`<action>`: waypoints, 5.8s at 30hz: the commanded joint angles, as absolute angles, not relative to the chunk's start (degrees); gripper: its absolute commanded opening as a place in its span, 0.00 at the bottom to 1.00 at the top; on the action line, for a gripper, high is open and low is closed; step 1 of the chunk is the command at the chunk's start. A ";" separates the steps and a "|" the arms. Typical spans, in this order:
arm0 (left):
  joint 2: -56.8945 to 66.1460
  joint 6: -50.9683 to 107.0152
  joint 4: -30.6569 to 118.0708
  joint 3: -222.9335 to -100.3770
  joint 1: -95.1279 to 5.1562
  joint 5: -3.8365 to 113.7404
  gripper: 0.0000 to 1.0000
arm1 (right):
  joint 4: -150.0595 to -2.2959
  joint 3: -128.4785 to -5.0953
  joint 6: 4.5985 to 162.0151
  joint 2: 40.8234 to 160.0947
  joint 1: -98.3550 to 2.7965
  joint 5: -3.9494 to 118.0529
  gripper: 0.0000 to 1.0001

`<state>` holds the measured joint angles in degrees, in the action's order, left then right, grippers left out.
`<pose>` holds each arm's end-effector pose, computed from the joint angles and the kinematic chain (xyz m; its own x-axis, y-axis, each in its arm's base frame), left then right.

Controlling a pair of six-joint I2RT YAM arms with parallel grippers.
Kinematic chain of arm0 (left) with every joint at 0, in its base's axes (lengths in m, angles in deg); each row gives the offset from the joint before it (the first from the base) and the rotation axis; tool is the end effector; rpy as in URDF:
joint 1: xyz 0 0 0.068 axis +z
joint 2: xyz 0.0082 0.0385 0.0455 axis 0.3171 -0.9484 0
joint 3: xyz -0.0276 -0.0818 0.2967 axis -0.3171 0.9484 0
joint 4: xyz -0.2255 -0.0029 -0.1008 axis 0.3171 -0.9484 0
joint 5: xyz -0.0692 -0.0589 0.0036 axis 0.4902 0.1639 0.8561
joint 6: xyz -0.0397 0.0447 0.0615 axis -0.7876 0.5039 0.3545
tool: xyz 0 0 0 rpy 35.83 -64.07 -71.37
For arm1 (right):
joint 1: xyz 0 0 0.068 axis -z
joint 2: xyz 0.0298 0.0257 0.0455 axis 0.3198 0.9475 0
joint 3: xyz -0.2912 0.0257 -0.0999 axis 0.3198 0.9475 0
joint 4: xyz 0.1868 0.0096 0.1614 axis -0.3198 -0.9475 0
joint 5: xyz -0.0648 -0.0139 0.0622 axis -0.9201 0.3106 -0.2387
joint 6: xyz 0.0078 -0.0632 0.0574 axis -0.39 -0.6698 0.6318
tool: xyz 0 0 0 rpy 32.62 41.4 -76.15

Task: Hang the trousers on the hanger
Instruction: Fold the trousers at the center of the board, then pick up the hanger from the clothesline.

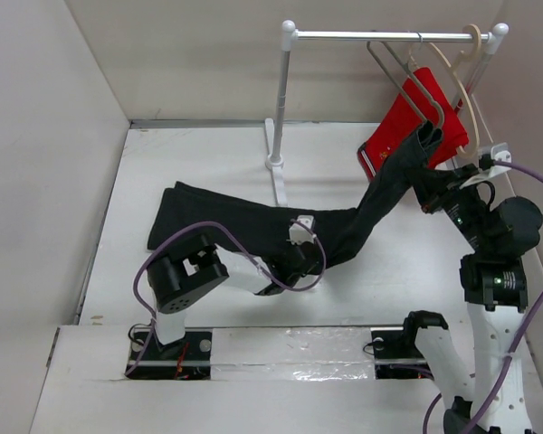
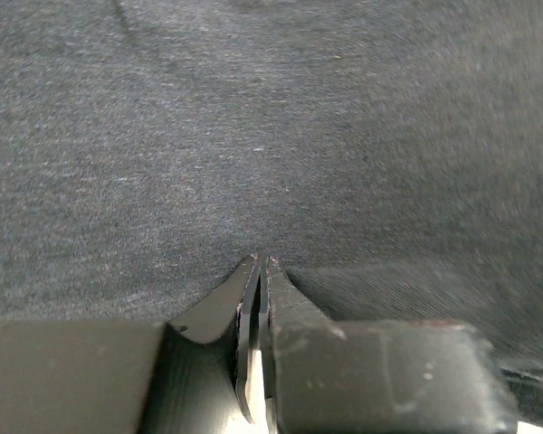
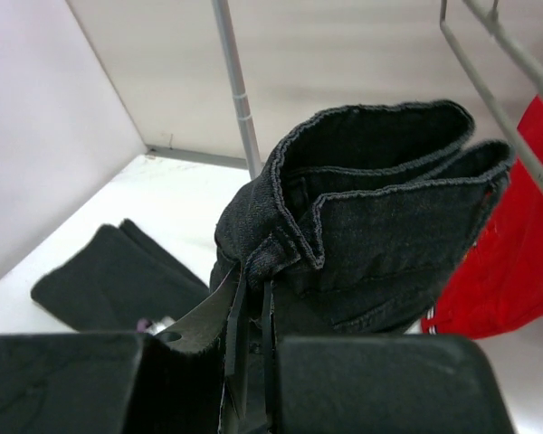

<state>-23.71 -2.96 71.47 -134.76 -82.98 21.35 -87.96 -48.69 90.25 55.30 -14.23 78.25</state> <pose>0.1961 -0.3361 0.1737 -0.5941 -0.1745 -0.7852 0.3421 0.8287 -0.4430 0.1084 0.0282 0.4530 0.0586 0.2043 -0.9771 -0.4335 0.8869 0.1595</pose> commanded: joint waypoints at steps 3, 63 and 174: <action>-28.86 -3.55 70.60 -138.25 -88.35 28.40 0.00 | -80.59 -54.70 91.70 57.34 -15.75 80.96 0.00; 31.98 -2.42 37.90 -131.05 -83.72 -11.08 0.49 | -59.33 -47.96 80.88 102.98 -66.39 54.09 0.00; 17.81 0.58 64.81 -118.40 -88.62 19.80 0.32 | -90.08 -82.65 66.21 103.05 -12.41 66.63 0.25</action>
